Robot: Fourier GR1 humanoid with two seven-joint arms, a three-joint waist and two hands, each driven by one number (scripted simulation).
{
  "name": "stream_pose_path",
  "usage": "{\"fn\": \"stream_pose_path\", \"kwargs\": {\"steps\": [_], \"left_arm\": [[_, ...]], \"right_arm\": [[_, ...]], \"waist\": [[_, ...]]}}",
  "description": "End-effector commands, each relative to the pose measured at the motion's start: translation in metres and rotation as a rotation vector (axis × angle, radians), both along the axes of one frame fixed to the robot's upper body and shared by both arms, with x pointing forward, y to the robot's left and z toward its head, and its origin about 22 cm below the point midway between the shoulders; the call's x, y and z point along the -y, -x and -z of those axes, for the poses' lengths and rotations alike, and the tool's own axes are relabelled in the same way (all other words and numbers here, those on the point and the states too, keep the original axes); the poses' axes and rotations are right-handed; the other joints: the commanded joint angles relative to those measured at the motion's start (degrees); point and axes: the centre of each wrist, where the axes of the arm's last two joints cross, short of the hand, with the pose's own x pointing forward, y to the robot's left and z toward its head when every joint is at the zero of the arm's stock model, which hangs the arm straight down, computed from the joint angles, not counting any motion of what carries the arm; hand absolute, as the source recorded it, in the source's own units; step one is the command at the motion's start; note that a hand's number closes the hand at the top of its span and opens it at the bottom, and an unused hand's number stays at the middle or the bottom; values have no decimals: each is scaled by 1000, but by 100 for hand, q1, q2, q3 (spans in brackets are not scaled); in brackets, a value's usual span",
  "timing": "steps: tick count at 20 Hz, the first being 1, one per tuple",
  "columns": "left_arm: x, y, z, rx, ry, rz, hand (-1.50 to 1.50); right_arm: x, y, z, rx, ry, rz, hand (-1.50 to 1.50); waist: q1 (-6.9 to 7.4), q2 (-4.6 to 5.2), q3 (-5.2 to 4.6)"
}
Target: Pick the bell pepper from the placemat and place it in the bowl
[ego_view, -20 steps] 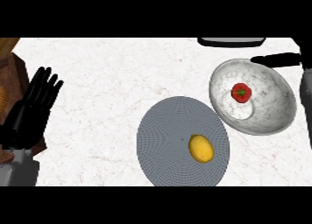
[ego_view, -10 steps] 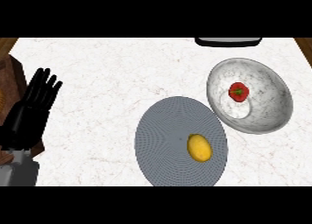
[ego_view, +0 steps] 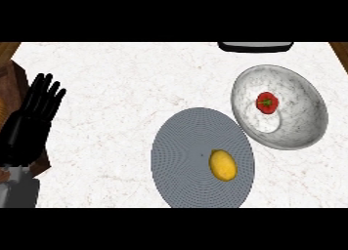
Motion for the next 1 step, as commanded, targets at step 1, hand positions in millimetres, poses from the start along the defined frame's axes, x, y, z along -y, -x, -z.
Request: {"fn": "stream_pose_path", "kwargs": {"steps": [1], "left_arm": [[6,2,-3,-17,-8,13,0]], "right_arm": [[25,25,-20,-32,-6,-19,-150]], "waist": [[4,-8,-2]]}}
